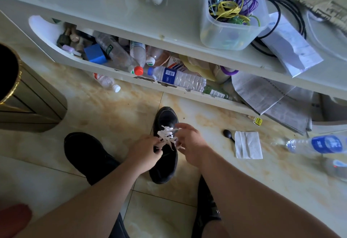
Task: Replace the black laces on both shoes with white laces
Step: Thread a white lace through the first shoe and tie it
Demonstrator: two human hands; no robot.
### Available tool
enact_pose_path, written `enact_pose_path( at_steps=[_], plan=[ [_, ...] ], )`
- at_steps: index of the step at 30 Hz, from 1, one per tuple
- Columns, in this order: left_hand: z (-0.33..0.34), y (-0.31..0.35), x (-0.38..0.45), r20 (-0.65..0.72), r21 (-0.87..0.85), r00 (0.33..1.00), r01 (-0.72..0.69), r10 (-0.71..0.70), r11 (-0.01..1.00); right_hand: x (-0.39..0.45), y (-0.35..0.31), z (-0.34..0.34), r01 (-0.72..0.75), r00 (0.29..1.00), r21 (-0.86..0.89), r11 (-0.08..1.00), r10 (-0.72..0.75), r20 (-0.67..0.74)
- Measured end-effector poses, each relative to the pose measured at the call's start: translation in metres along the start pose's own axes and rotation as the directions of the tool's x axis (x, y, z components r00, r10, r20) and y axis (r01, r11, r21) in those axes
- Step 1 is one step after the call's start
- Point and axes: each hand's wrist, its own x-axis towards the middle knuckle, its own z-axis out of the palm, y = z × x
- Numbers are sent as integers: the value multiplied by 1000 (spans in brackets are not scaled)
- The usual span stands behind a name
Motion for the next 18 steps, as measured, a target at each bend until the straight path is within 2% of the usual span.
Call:
enact_pose_path(
  at_steps=[1,4,7,9,10,13,15,18],
  plan=[
    [4,-2,0,-78,-57,996,32,-37,998,2,-3,-3,-7,1000,81,997,9,-26],
    [4,-6,0,-216,-325,943,173,-252,930,7,-5,-15,-18,994,137,990,33,-103],
    [-5,-13,3,-241,-575,817,315,-524,755,7,-4,-22,-32,987,223,974,66,-145],
    [-12,-16,3,-218,-644,751,369,-623,670,7,-2,-23,-44,982,300,953,96,-161],
    [-13,-16,2,-194,-634,767,377,-611,675,7,-2,-23,-41,980,348,937,106,-170],
    [-9,0,-4,5,-596,919,319,-394,737,8,-5,-23,-4,962,478,879,135,-238],
    [0,11,-7,104,-569,959,275,-264,775,7,-10,-25,51,933,488,871,132,-334],
    [17,15,-2,-94,-386,969,176,-229,906,6,-14,-33,113,884,441,890,112,-453]
  ],
)
